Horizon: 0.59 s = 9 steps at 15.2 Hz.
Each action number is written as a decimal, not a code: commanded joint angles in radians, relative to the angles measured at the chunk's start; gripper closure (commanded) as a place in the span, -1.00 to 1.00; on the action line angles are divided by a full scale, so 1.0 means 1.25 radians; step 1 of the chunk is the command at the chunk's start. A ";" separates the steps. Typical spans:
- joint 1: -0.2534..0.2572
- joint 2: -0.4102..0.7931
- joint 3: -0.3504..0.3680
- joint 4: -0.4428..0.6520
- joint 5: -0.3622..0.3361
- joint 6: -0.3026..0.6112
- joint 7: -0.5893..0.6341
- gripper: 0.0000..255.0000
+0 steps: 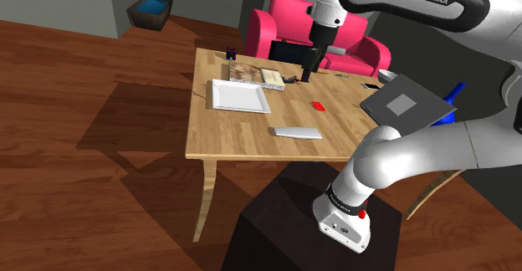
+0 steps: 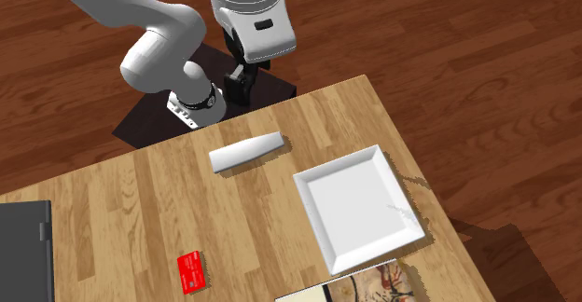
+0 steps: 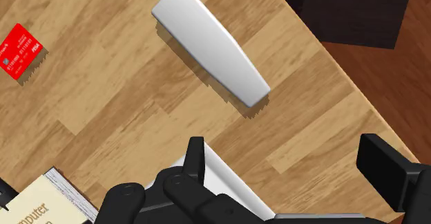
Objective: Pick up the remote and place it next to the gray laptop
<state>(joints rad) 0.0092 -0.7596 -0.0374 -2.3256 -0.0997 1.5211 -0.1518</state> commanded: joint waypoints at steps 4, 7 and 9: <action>0.021 -0.044 -0.039 -0.103 -0.024 0.068 -0.095 -1.00; 0.038 -0.080 -0.084 -0.197 -0.053 0.137 -0.191 -1.00; 0.047 -0.097 -0.117 -0.254 -0.077 0.184 -0.255 -1.00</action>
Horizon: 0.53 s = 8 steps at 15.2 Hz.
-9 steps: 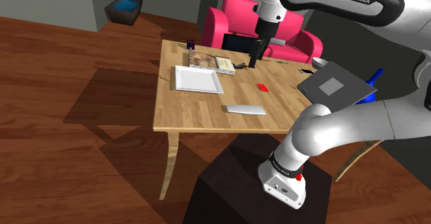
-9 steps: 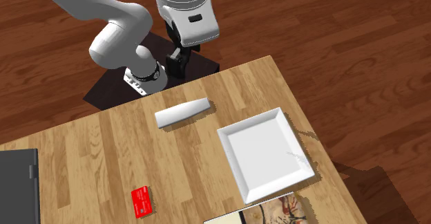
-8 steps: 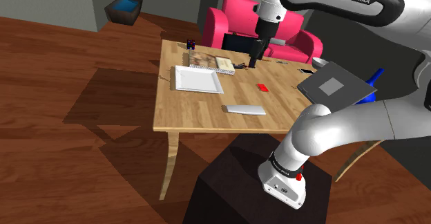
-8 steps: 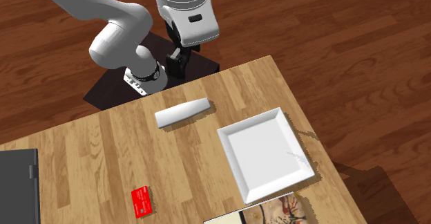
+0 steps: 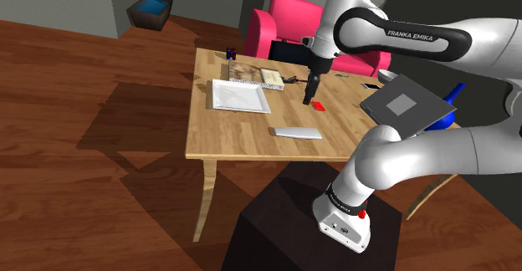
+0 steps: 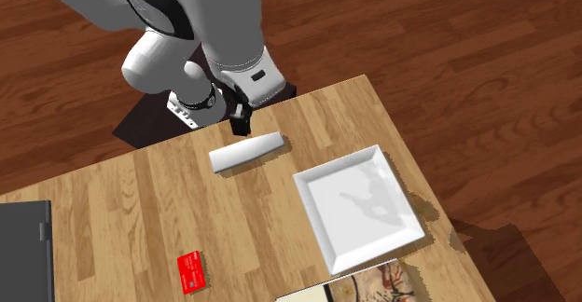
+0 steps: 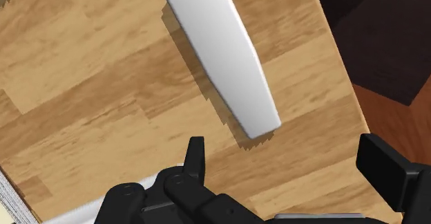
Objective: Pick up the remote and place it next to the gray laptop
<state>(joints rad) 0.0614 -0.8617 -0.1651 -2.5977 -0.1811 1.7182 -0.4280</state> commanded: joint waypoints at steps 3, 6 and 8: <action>0.014 -0.028 -0.071 -0.115 -0.052 0.100 -0.132 -1.00; 0.018 -0.023 -0.134 -0.183 -0.100 0.182 -0.232 -1.00; 0.019 -0.006 -0.180 -0.221 -0.134 0.242 -0.300 -1.00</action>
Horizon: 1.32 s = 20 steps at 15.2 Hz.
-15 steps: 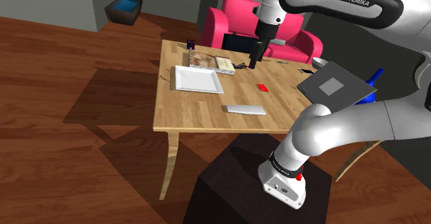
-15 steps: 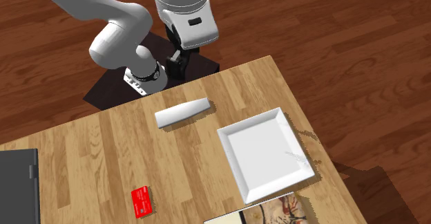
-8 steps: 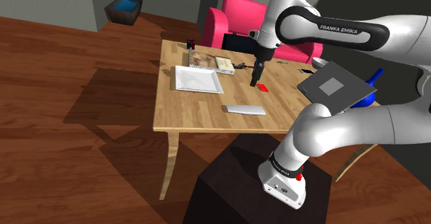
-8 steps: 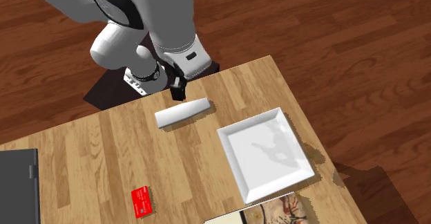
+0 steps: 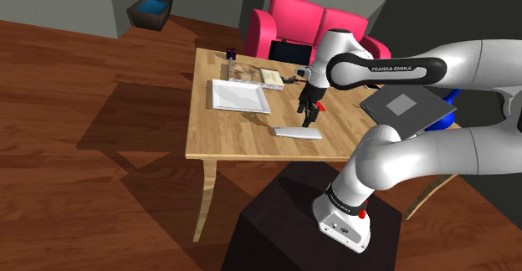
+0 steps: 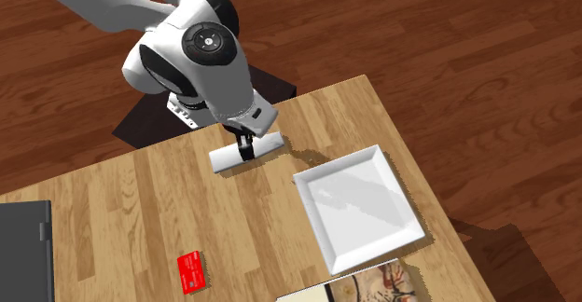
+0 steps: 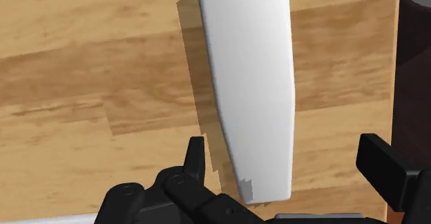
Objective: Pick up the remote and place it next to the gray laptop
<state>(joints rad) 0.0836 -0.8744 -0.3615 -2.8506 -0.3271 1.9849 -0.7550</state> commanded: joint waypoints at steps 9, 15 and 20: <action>-0.005 0.097 -0.100 -0.093 -0.083 0.198 -0.099 -1.00; -0.005 0.104 -0.102 -0.096 -0.085 0.208 -0.098 -1.00; -0.005 0.104 -0.102 -0.096 -0.085 0.208 -0.098 1.00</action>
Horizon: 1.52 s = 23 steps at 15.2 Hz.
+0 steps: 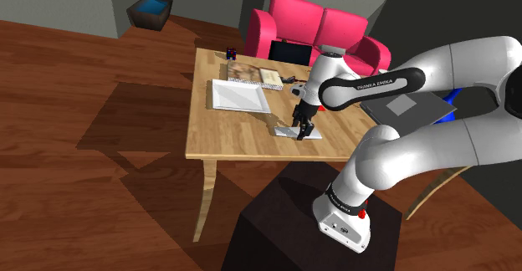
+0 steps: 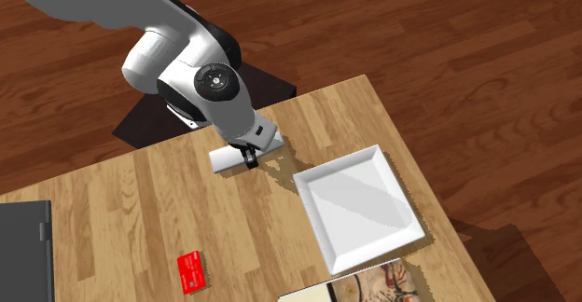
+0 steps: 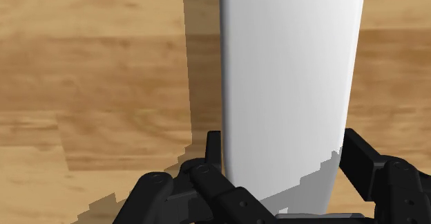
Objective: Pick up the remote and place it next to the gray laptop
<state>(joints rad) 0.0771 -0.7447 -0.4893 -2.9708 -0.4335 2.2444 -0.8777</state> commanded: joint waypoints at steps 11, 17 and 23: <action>0.002 -0.032 0.013 0.018 0.013 -0.049 -0.002 1.00; 0.008 -0.082 0.039 0.059 0.039 -0.139 -0.006 1.00; 0.016 -0.116 0.063 0.107 0.063 -0.219 -0.010 1.00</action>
<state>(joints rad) 0.0949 -0.8787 -0.4184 -2.8505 -0.3622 1.9939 -0.8893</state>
